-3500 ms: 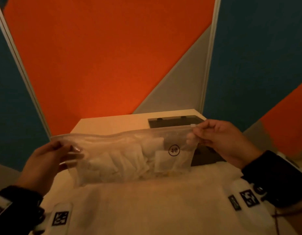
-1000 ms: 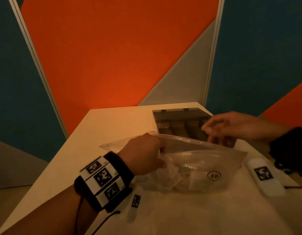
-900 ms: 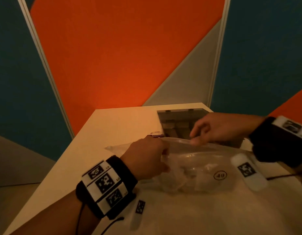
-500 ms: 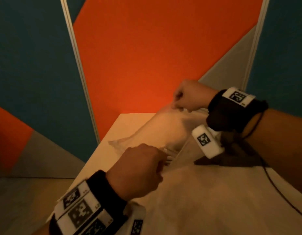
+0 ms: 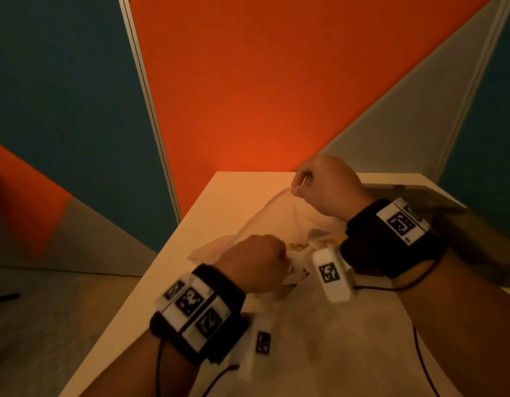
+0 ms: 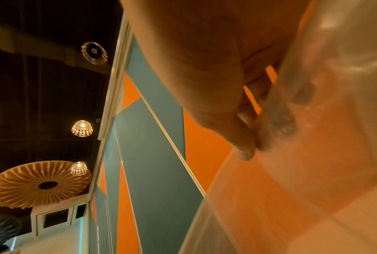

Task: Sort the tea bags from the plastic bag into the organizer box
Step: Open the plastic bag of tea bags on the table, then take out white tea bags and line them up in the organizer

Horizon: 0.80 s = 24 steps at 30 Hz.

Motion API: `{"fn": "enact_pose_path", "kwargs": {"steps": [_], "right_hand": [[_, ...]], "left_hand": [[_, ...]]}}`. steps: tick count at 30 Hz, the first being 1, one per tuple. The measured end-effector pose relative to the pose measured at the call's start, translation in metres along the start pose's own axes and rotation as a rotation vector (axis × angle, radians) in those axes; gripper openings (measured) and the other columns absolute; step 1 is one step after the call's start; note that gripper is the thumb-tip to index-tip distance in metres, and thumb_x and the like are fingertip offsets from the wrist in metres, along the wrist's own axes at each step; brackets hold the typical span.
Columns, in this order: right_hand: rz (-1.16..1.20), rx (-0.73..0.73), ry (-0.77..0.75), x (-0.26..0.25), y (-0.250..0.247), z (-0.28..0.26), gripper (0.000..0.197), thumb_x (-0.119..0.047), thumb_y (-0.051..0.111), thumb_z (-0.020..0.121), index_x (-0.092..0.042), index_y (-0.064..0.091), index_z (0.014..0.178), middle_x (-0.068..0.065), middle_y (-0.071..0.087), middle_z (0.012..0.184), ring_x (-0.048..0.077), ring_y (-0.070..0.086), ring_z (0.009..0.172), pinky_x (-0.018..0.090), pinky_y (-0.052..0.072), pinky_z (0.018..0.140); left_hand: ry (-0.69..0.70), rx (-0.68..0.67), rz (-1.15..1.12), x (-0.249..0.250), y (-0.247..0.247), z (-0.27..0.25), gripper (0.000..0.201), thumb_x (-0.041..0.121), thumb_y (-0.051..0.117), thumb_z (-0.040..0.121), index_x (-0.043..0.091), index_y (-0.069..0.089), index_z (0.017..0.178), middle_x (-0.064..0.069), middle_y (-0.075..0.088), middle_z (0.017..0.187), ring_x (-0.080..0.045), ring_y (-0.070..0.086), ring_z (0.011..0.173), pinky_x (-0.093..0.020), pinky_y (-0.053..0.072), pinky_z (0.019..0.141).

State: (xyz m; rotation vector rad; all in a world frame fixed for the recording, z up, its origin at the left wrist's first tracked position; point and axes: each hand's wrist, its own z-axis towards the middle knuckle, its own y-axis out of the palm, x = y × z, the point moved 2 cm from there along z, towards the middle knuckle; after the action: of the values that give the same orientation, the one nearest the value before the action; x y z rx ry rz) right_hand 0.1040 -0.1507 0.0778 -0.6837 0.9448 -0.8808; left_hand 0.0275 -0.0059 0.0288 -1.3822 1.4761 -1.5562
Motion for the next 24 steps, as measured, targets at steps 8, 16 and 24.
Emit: {"fn": "enact_pose_path", "kwargs": {"steps": [8, 16, 24], "right_hand": [[-0.007, -0.15, -0.001, -0.026, -0.06, -0.053, 0.011, -0.028, 0.068, 0.088, -0.024, 0.068, 0.079, -0.005, 0.067, 0.075, 0.011, 0.064, 0.069, 0.033, 0.054, 0.064], [-0.022, -0.659, -0.156, -0.031, -0.006, -0.082, 0.026, -0.017, 0.058, 0.093, -0.032, 0.067, 0.113, -0.013, 0.064, 0.111, 0.002, 0.059, 0.088, 0.013, 0.042, 0.066], [-0.134, -0.669, -0.108, -0.013, 0.019, -0.083, 0.049, -0.037, 0.061, 0.092, -0.036, 0.044, 0.138, -0.012, 0.052, 0.135, 0.008, 0.05, 0.118, 0.018, 0.031, 0.07]], "left_hand": [[0.009, 0.038, -0.556, 0.032, -0.073, 0.028, 0.025, 0.018, 0.048, 0.095, 0.004, 0.069, 0.091, -0.006, 0.072, 0.074, -0.021, 0.067, 0.055, -0.025, 0.048, 0.051], [0.207, 0.225, -1.036, 0.016, -0.096, 0.015, 0.034, 0.032, 0.049, 0.098, 0.011, 0.059, 0.073, -0.007, 0.064, 0.067, -0.02, 0.053, 0.049, -0.025, 0.038, 0.048], [0.753, -0.058, -1.791, -0.003, -0.114, 0.01, 0.042, 0.034, 0.031, 0.101, 0.015, 0.045, 0.067, 0.005, 0.044, 0.053, -0.008, 0.037, 0.04, -0.019, 0.029, 0.04]]}}
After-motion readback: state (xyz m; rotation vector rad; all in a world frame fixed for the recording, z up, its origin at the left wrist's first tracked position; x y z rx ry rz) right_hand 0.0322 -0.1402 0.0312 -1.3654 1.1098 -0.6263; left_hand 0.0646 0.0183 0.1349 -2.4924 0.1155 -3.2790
